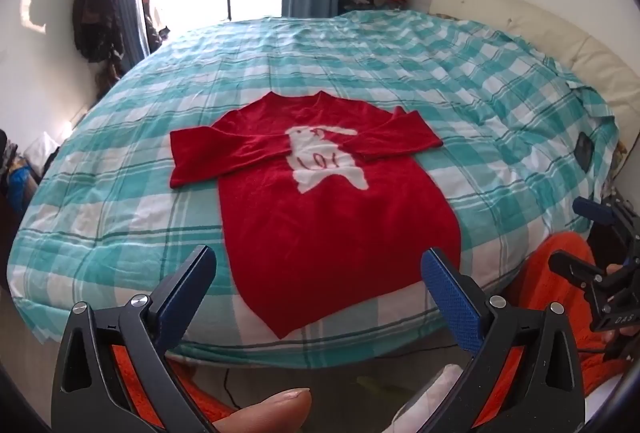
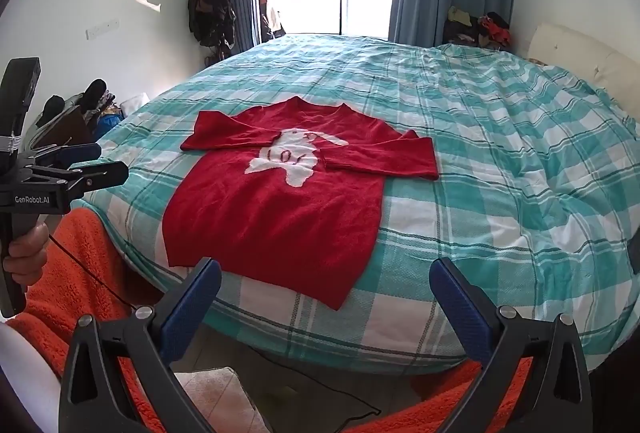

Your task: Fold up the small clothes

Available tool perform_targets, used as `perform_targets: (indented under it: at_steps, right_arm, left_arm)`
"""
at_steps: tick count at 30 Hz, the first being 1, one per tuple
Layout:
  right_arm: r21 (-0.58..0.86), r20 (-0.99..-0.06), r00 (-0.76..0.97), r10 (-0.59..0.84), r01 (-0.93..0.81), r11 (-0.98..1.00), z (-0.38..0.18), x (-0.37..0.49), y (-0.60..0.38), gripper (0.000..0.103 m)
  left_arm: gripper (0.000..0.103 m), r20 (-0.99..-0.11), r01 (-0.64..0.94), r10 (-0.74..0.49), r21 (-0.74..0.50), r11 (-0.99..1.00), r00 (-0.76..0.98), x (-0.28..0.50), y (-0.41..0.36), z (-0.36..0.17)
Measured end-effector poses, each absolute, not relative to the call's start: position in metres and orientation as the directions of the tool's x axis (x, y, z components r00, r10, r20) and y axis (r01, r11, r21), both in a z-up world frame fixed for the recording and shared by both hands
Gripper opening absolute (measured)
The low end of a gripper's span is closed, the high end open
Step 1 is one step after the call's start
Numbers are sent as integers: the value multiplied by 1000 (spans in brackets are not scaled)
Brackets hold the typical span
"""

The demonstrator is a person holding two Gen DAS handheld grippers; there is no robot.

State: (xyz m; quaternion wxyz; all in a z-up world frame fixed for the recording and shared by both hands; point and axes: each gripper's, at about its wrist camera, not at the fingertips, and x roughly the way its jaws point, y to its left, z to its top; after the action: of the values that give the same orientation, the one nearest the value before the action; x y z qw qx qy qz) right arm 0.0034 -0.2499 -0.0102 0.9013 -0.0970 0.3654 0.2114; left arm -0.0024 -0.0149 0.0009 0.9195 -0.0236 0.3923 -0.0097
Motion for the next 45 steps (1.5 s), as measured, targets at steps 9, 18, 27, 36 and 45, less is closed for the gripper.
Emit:
perform_targets:
  at_steps: [9, 18, 27, 36, 45]
  right_arm:
    - [-23, -706, 636, 313, -462, 887, -11, 7, -249, 103]
    - [-27, -703, 639, 314, -464, 885, -12, 5, -247, 103]
    - [-28, -716, 625, 311, -470, 882, -15, 6, -245, 103]
    - [-54, -729, 607, 315, -510, 858, -19, 9, -230, 103]
    - [-65, -740, 584, 333, -555, 829, -22, 15, -213, 103]
  left_arm:
    - [102, -725, -8, -20, -35, 999, 688, -5, -15, -3]
    - [102, -727, -13, -12, -29, 1000, 686, -4, -12, -4]
    - [102, -723, -22, -2, -23, 999, 690, -4, -11, -11]
    - [102, -709, -20, 18, 5, 1000, 705, -5, -14, -9]
    - [102, -713, -4, 24, 30, 1000, 701, -2, -21, -13]
